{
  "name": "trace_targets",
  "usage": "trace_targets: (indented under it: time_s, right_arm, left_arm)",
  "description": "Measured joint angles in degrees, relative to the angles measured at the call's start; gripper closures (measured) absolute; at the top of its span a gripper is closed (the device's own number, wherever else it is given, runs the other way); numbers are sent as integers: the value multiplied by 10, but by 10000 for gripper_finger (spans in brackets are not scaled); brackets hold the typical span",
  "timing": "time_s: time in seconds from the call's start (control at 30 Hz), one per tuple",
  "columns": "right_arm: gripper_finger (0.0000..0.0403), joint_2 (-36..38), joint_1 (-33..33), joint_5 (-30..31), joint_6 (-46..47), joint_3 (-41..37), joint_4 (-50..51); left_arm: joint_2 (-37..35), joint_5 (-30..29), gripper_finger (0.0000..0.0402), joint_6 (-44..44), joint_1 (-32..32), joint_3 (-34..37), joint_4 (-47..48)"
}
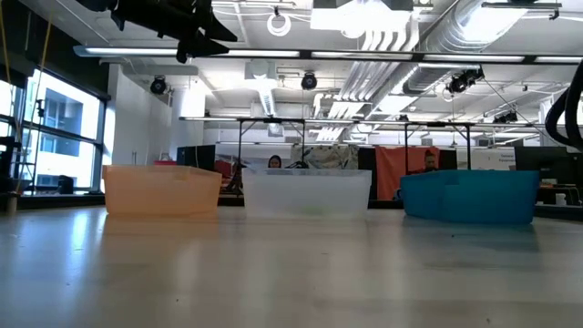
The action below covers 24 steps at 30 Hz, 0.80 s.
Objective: Sort Halloween decoration
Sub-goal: Put the purple spider toy into the blue bin
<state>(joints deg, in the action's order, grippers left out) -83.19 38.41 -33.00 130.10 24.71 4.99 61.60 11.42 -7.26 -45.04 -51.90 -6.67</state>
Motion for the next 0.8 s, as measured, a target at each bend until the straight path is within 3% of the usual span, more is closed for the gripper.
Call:
trace_targets:
  time_s: [0.57,0.7,0.8]
  right_arm:
    - [393,-25,19,16,-26,3,5]
    - [398,-11,21,55,-54,15,26]
    - [402,11,28,123,-96,39,82]
  left_arm:
    - [0,0,202,-1,0,0,0]
    - [0,0,202,-2,1,0,0]
    - [0,0,202,-9,1,0,0]
